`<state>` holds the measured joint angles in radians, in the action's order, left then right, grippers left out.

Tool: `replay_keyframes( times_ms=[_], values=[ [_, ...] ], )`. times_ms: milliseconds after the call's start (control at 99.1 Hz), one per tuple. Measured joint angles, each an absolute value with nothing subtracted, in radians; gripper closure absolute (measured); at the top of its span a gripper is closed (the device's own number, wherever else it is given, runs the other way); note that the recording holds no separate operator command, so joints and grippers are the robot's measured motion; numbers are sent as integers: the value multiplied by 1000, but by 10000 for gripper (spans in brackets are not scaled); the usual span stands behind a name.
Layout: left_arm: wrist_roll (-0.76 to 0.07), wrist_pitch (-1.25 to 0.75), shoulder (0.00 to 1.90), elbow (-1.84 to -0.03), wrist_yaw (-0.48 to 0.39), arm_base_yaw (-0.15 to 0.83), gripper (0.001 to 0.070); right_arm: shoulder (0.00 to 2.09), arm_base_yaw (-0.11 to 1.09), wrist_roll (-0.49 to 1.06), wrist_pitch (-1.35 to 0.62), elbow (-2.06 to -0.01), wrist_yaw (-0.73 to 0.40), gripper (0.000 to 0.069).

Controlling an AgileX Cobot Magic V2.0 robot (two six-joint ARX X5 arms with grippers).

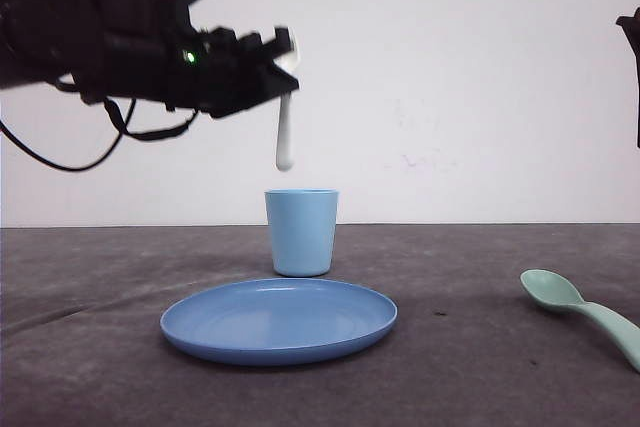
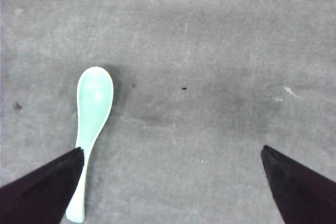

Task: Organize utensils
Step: 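Lower the fork into the blue cup and open the left gripper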

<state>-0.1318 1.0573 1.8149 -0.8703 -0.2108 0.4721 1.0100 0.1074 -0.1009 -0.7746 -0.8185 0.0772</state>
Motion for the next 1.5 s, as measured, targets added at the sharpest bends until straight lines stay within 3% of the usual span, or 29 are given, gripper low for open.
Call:
replay_keyframes(
  times_ms=[1009,1282,1504],
  values=[
    [1,1059,2004,-909,-211,498,665,1010,107,-101,-778,-818,77,11],
    [1,1059,2004,-910,-211,503,502,1010,107,-101,-778,-818,77,11],
    [1,1021,1982,-910,-211,500,477,1010,107,-101,-778,-818,77,11]
  ],
)
